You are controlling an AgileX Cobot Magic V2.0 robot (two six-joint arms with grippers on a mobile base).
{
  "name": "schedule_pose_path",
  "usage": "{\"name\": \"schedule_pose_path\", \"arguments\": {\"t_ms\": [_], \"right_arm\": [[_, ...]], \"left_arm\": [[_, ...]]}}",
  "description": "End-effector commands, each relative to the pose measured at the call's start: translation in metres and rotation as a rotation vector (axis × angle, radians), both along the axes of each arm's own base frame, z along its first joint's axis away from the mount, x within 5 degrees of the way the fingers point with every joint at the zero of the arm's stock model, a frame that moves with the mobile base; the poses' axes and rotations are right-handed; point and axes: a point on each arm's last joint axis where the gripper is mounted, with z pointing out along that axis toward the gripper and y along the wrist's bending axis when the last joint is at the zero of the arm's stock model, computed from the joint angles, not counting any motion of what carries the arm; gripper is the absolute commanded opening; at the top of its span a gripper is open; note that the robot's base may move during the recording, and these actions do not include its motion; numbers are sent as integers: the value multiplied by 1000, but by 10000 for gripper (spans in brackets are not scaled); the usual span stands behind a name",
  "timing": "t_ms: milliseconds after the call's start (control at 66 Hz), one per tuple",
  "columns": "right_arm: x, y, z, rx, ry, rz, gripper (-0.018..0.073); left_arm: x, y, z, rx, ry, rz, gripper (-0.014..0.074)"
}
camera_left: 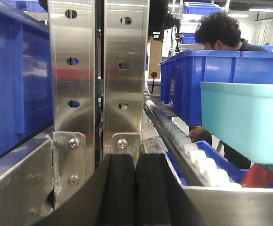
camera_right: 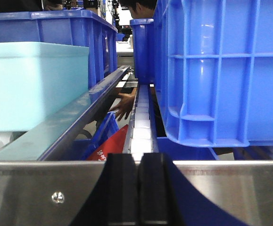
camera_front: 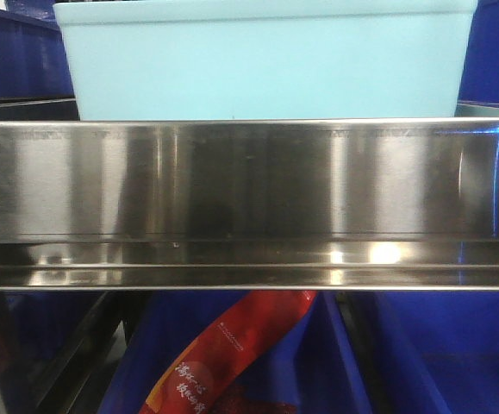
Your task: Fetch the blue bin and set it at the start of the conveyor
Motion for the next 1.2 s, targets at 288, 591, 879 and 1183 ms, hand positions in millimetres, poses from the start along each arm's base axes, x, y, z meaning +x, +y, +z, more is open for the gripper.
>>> {"name": "schedule_pose_path", "arguments": {"t_ms": [288,591,879,1183], "right_arm": [[-4,0,27,-16,-170,-7,-153],[-31,3,99,-6,-223,13,-153],[-37,9,169,96,-204,74,285],[-11,7,183,74,-91,71,489]], "left_arm": [[-10,0,41,-10,-137,2,-111],[-28,0,98,-5,-53,-2,-111],[-4,0,156,-2,84,-6,222],[35,-15,181,-9,210,-151,548]]}}
